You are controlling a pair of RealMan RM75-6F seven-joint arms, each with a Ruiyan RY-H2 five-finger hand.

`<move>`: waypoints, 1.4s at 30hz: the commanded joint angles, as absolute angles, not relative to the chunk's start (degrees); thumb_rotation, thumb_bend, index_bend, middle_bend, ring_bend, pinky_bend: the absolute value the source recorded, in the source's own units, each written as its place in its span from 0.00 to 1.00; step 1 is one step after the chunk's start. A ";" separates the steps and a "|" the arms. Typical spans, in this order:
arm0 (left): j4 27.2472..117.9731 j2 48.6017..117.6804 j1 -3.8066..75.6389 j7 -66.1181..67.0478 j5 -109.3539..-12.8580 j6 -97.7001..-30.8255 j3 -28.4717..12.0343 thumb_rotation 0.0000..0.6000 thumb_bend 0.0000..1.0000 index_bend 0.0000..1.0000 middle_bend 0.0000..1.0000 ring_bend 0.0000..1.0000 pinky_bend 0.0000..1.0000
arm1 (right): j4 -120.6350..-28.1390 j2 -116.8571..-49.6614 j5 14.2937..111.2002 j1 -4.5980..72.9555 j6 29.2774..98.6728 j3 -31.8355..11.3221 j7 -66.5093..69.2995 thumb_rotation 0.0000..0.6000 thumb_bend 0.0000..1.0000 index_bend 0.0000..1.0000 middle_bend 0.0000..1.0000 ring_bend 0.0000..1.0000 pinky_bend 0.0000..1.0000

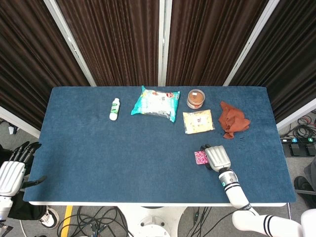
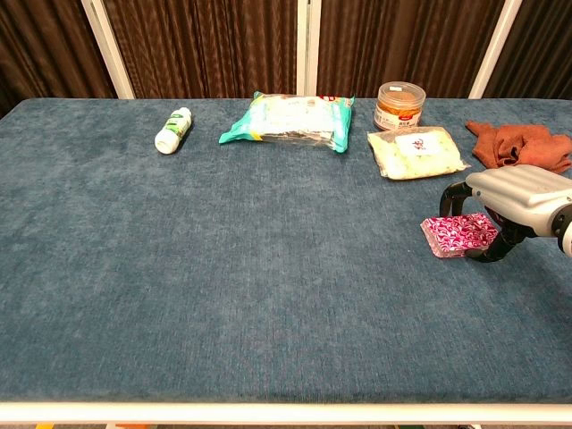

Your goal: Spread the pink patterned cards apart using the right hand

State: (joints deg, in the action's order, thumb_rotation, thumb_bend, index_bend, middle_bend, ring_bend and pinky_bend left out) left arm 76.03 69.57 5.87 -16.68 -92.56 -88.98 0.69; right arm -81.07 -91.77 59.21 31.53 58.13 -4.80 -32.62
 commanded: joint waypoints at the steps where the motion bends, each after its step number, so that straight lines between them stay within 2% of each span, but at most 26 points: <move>1: 76.01 69.58 5.86 -16.68 -92.54 -88.97 0.68 1.00 0.02 0.11 0.10 0.00 0.13 | -81.00 -91.82 59.13 31.58 58.14 -4.82 -32.64 1.00 0.19 0.34 0.34 0.78 0.83; 14: 76.07 69.52 5.84 -17.27 -92.51 -88.88 0.73 1.00 0.02 0.11 0.10 0.00 0.13 | -81.21 -91.49 60.24 31.26 59.49 -4.95 -31.64 1.00 0.21 0.43 0.41 0.78 0.83; 26: 76.19 69.48 5.85 -17.14 -92.56 -88.98 0.67 1.00 0.02 0.11 0.10 0.00 0.13 | -83.32 -90.27 61.68 31.16 60.44 -5.34 -30.66 1.00 0.21 0.45 0.43 0.78 0.83; 34: 76.49 69.22 5.72 -16.96 -92.59 -89.41 0.54 1.00 0.02 0.11 0.10 0.00 0.13 | -87.31 -90.88 60.14 35.32 59.26 -8.80 -35.24 1.00 0.21 0.45 0.43 0.78 0.83; 42: 76.43 68.70 5.50 -17.53 -92.22 -89.81 0.25 1.00 0.02 0.11 0.10 0.00 0.13 | -84.95 -97.25 54.04 42.01 56.67 -12.16 -42.19 1.00 0.21 0.45 0.43 0.78 0.83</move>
